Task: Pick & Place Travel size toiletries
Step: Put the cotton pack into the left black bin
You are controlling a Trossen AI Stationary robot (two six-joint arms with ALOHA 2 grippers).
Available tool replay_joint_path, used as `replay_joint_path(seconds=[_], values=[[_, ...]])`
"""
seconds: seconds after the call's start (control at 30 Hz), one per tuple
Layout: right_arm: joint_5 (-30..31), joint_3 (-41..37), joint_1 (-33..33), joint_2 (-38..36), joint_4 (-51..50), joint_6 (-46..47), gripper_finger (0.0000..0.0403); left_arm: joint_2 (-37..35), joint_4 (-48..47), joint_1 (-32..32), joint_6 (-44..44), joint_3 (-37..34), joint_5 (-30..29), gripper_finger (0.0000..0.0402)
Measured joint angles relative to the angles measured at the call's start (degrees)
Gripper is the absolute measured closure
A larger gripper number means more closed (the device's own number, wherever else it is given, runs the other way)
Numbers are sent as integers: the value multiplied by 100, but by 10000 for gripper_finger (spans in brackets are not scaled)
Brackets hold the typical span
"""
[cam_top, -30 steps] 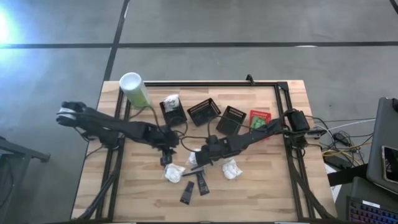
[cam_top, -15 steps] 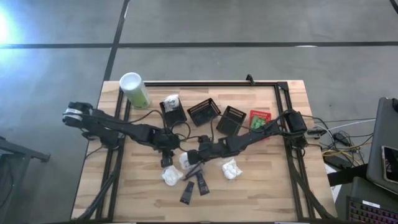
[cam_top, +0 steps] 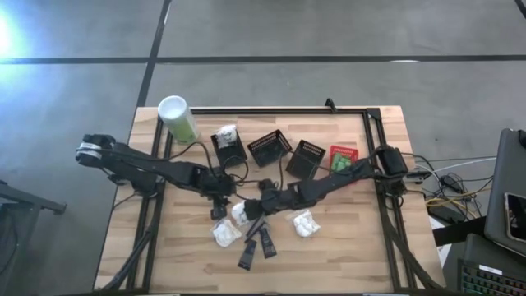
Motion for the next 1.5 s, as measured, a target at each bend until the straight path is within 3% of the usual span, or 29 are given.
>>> replay_joint_path(seconds=[0.2,0.43,0.6,0.83,1.23,1.5], values=[[87,164,28,135,-751,190,202,9,595,1,-111,-309,93,266],[-47,247,260,257,-42,397,211,32,1600,-4,-326,-801,333,266],[-168,530,340,757,-104,561,219,42,2270,-4,-499,-1127,337,266],[-506,1108,374,1295,-197,784,219,42,2402,-4,-637,-1462,410,266],[-458,1657,531,999,-3317,1528,190,42,2422,-10,-955,-1516,540,266],[-309,1671,554,948,-3049,1751,188,42,2436,-12,-951,-1066,572,266]])
